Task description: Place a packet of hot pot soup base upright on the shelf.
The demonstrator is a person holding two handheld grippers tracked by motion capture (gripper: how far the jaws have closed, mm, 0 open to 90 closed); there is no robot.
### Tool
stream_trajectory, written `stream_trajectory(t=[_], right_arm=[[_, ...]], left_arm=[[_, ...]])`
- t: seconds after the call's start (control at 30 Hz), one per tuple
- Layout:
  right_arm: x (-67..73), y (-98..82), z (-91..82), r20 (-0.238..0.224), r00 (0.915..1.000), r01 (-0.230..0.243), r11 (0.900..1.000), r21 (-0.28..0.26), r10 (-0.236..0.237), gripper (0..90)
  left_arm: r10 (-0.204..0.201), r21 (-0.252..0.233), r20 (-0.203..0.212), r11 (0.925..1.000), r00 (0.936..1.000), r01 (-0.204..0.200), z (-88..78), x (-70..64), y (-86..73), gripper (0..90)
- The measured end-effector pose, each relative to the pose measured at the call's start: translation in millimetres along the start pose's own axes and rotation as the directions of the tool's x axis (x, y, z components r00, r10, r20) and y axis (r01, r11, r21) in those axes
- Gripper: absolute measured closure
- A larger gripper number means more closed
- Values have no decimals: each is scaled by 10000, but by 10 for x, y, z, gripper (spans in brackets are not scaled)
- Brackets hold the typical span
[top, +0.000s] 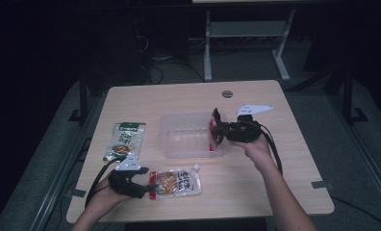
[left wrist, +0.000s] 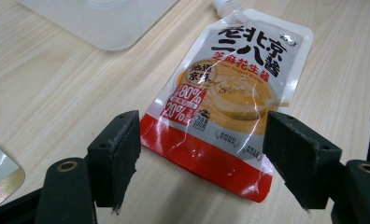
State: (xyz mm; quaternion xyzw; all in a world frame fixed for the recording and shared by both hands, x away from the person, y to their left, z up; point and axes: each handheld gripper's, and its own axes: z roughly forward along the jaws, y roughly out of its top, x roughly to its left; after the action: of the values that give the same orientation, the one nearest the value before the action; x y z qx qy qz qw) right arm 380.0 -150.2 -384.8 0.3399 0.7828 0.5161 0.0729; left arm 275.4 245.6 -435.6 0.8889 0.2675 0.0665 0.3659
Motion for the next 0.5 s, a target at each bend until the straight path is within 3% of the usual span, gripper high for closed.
stream_trajectory(t=[0.07, 0.2, 0.37, 0.5], right_arm=[[3, 0, -17, 53, 10000, -31, 9999, 98, 30, 474], [18, -2, -80, 249, 9997, -8, 9998, 209, 3, 367], [51, -21, -184, 208, 9998, 53, 9996, 282, -58, 284], [97, -59, -256, 403, 9978, 495, 9967, 644, -522, 265]], left_arm=[[1, -6, 2, 10000, 10000, -1, 0, 0, -1, 274], [-8, -9, -1, 10000, 10000, 8, -3, 1, -2, 274], [-59, -57, -3, 10000, 10000, 59, -5, -4, -3, 274], [-7, -57, 18, 10000, 10000, 7, -9, -1, -6, 274]])
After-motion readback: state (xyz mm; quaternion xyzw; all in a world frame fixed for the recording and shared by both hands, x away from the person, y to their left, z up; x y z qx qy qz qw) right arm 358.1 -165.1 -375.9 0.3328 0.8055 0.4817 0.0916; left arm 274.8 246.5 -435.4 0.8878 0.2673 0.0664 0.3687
